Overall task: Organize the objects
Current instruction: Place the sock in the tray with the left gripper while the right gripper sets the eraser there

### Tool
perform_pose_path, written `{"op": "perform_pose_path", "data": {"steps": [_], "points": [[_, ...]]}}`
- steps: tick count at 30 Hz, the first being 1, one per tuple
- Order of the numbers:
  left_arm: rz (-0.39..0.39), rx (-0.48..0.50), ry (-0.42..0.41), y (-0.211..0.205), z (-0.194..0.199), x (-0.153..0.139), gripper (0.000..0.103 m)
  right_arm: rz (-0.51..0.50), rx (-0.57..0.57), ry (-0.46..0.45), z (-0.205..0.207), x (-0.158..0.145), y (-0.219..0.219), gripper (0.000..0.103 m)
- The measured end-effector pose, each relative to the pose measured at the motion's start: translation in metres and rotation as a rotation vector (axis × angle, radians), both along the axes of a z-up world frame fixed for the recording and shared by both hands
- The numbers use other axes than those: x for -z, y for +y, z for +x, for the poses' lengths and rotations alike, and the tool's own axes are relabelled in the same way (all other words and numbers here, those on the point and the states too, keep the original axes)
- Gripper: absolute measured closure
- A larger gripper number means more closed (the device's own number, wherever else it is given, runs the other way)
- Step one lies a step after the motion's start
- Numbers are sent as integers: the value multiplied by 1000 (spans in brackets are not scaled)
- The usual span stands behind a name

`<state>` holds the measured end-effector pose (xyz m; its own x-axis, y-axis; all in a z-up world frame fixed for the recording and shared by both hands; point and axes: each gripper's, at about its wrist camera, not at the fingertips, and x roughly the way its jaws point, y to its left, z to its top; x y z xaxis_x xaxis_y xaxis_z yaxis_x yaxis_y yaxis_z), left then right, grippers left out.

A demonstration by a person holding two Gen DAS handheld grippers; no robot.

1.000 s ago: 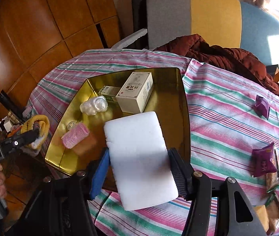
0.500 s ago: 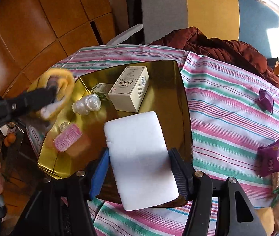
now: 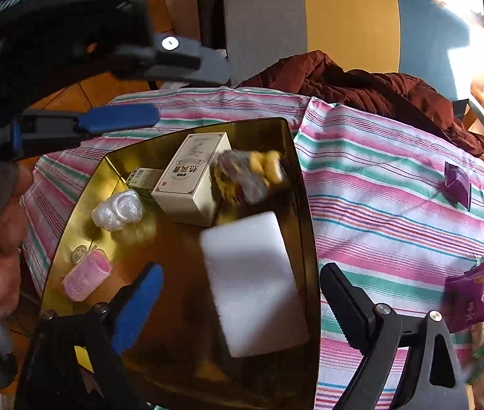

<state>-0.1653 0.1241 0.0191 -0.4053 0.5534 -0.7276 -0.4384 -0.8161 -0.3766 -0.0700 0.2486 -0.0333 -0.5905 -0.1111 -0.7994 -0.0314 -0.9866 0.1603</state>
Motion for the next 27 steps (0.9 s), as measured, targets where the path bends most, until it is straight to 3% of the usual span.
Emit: {"op": "perform_pose_path", "data": {"steps": [6,13,27], "points": [[-38,-37,41,-30,34,7,32,-2,40,-32,5,13,10,6],[-124,-34,144,-42,82,7,27,17,72,-7,25,3,12,0],[-223,-160,203,-70,118,11,25,132,82,57,57,-15,-7,0]]}}
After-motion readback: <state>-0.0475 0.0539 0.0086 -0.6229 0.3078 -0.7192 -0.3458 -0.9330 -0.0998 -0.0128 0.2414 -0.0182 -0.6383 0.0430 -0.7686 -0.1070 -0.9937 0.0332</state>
